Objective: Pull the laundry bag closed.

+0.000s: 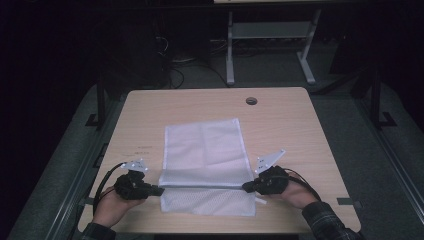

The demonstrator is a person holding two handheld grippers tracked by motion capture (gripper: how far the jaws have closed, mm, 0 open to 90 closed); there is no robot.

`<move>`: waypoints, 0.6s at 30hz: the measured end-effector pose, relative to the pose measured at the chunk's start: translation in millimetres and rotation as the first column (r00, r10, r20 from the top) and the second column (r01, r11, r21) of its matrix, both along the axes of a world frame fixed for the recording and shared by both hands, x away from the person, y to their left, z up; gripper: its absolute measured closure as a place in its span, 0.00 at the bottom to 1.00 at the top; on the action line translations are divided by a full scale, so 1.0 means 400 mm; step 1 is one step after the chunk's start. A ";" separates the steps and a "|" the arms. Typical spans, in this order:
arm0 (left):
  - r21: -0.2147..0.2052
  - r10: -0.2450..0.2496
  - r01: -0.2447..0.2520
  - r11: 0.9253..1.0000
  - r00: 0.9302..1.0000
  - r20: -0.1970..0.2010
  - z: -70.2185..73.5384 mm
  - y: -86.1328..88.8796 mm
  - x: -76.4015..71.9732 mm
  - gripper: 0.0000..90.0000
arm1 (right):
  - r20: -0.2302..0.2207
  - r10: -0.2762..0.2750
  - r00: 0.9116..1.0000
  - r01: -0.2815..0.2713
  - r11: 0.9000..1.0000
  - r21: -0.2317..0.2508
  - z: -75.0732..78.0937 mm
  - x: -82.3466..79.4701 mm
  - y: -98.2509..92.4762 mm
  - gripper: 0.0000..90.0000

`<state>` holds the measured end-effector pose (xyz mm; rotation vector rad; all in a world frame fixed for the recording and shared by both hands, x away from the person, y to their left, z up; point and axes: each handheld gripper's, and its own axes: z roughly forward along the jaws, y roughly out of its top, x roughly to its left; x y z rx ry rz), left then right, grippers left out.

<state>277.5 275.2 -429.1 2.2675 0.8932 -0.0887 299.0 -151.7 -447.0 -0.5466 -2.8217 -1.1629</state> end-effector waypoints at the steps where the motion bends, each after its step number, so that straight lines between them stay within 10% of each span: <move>1: 0.000 -0.004 0.004 1.000 1.000 0.000 0.000 -0.002 0.000 0.97 | 0.001 0.000 1.000 0.000 1.000 -0.002 -0.001 0.000 -0.002 0.96; 15: -0.001 -0.006 0.006 1.000 1.000 0.009 0.002 -0.004 0.000 0.97 | -0.006 -0.015 1.000 0.015 1.000 0.027 -0.005 0.000 -0.024 0.95; 18: 0.000 -0.008 0.008 1.000 1.000 0.013 0.002 -0.009 0.001 0.96 | -0.001 -0.022 1.000 0.022 0.999 0.047 -0.001 -0.002 -0.026 0.80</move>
